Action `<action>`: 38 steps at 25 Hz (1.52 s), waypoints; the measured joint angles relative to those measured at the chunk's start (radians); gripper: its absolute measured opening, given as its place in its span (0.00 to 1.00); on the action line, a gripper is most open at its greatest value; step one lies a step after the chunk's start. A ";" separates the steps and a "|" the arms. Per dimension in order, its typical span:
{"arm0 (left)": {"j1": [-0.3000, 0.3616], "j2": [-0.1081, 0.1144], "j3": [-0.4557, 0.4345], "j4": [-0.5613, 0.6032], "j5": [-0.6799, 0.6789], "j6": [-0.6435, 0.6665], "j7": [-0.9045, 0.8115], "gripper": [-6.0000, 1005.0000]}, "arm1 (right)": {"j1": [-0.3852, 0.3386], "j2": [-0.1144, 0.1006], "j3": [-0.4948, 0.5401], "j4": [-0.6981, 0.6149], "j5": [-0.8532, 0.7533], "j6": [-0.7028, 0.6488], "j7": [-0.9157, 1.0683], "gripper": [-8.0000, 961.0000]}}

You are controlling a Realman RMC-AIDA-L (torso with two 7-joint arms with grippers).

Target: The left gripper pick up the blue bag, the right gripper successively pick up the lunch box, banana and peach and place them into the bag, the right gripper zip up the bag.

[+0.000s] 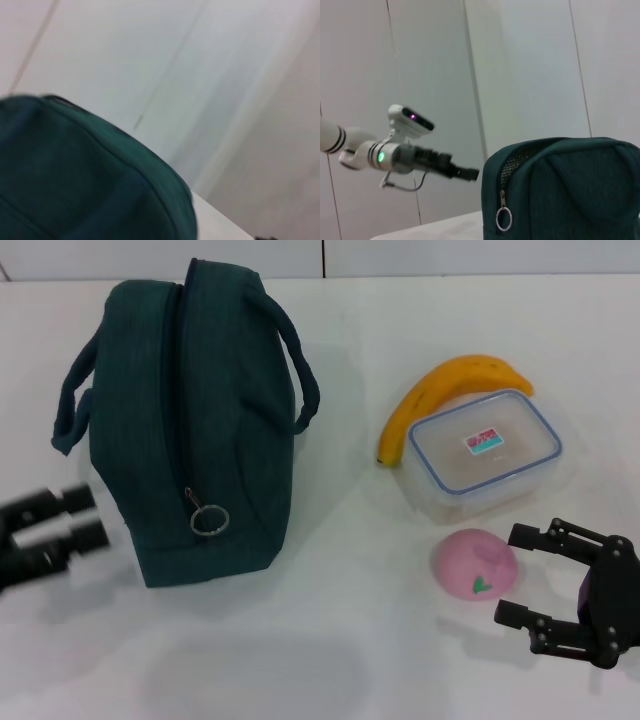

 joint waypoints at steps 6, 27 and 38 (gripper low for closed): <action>-0.062 0.008 -0.139 0.210 0.060 -0.063 -0.285 0.80 | 0.002 0.001 -0.003 0.002 0.001 -0.001 0.000 0.82; -0.452 0.036 0.048 0.606 0.532 -0.102 -1.062 0.80 | -0.005 0.000 0.000 0.004 0.001 -0.001 -0.009 0.82; -0.458 0.010 0.096 0.598 0.643 -0.165 -1.068 0.80 | -0.008 0.000 0.000 0.004 0.001 -0.001 -0.012 0.82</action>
